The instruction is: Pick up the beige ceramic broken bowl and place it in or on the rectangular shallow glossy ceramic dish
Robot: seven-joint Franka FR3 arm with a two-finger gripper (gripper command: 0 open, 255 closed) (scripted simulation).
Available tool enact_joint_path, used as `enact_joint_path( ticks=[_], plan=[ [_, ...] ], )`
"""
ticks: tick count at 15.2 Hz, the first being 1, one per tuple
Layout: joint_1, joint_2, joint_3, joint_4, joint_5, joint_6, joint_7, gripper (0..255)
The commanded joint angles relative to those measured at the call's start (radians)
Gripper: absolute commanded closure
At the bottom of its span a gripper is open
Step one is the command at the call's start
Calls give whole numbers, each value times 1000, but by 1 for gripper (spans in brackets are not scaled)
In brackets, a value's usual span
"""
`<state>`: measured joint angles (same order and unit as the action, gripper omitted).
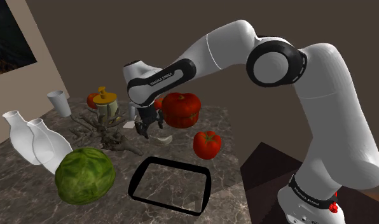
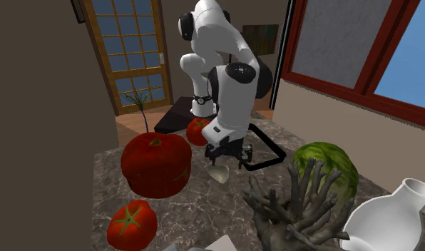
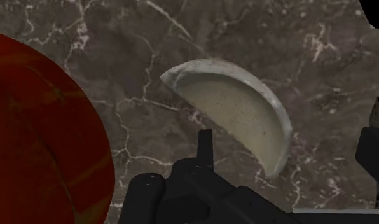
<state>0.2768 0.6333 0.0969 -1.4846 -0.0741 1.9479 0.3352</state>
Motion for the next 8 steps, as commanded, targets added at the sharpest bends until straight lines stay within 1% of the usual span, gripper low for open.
enact_joint_path(
  ticks=[1,8],
  plan=[
    [41,55,-21,100,-42,-32,63,0],
    [39,80,-24,44,-46,48,66,0]
  ],
)
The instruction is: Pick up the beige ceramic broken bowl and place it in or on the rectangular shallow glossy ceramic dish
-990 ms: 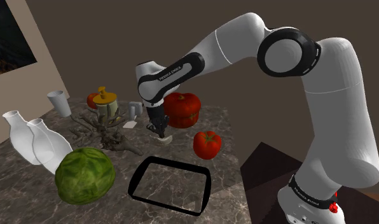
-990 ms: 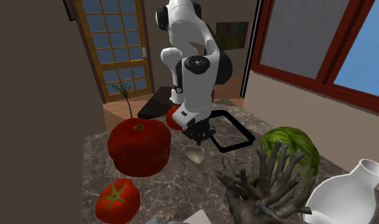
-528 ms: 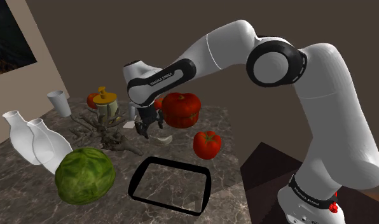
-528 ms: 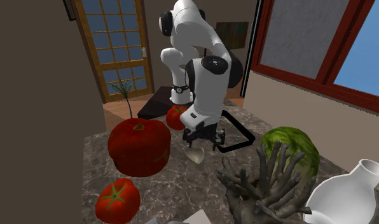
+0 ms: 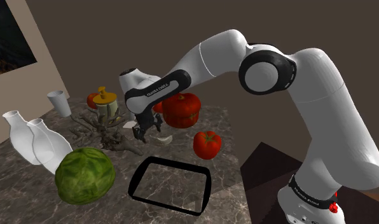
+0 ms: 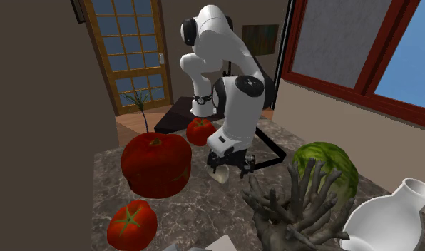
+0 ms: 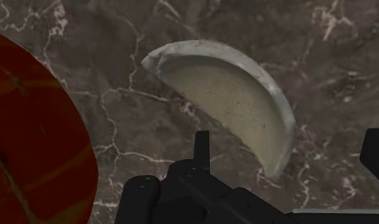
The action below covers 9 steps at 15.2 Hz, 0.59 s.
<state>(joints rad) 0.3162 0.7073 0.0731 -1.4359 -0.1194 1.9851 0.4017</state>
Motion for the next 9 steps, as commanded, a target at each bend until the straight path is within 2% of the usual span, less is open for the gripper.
enact_joint_path(
  ticks=[1,8,9],
  plan=[
    [-1,8,-1,-9,-1,18,0,0],
    [-1,8,-1,-9,-1,17,0,0],
    [-1,8,-1,-9,-1,17,0,255]
  ],
)
